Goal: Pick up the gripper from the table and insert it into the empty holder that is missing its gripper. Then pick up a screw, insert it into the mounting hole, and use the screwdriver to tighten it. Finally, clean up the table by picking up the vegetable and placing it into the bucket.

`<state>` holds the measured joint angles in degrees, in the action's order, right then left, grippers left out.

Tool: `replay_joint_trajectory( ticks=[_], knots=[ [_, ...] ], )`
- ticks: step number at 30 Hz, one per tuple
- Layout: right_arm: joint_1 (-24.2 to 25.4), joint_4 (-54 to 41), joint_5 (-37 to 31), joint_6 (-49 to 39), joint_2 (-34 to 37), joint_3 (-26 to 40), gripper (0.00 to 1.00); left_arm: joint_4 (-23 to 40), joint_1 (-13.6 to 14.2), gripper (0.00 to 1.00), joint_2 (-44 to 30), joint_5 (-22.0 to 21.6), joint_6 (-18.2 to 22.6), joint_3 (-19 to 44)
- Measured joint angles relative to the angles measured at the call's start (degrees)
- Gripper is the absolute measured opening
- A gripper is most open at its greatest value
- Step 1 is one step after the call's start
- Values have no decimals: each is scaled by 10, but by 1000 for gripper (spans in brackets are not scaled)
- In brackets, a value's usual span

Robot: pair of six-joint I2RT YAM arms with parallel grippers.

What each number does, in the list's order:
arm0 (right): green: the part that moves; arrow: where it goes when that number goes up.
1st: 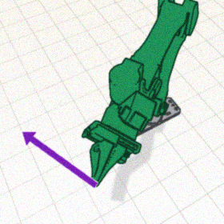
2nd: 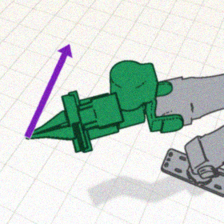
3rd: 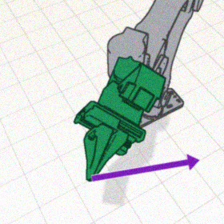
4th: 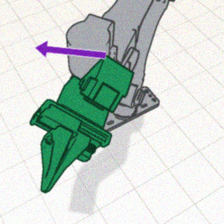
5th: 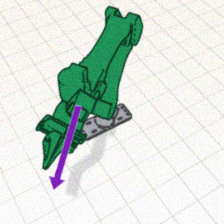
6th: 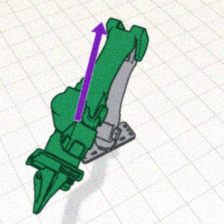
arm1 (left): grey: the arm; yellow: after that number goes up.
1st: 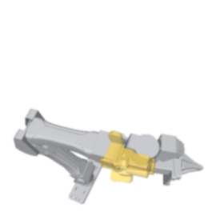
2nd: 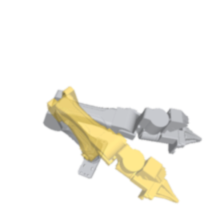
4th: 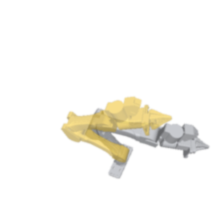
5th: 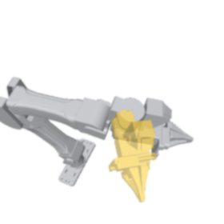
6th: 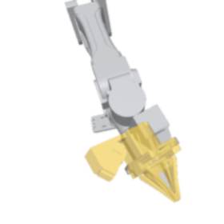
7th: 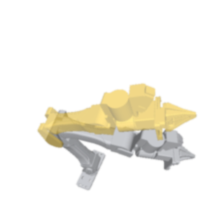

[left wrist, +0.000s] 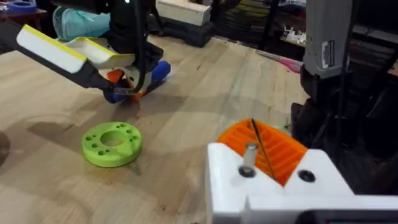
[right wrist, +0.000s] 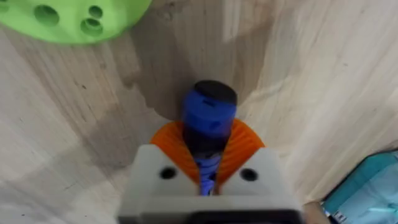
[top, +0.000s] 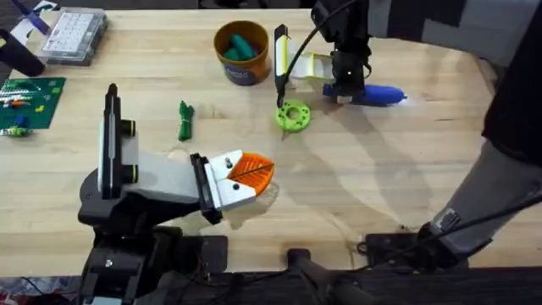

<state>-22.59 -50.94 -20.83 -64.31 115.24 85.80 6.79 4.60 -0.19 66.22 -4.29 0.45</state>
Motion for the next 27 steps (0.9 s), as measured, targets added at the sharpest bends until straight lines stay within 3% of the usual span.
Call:
replay_joint_trajectory(
  ticks=[2,3,6,7,9,10,18,23,27],
  knots=[
    [0,-1,-4,4,0,0,328,0,0,21,0,0,0,0],
    [0,-1,-6,6,0,0,477,0,0,72,0,0,3,0],
    [0,0,-13,28,-2,0,928,0,0,534,0,0,4,0],
    [-1,-1,-16,36,-3,0,971,0,0,680,0,0,4,0],
    [-3,-1,-20,59,-14,0,993,0,0,944,0,0,3,0],
    [-5,-1,-21,69,-22,0,995,0,0,972,0,0,4,0],
    [-53,-5,-23,201,-199,2,995,-20,0,986,0,-11,-5,-2],
    [-69,-11,-23,360,-314,4,995,-122,0,986,0,-80,-61,-1],
    [-72,-23,-23,491,-395,5,996,-110,0,986,-9,-145,-80,17]
  ],
)
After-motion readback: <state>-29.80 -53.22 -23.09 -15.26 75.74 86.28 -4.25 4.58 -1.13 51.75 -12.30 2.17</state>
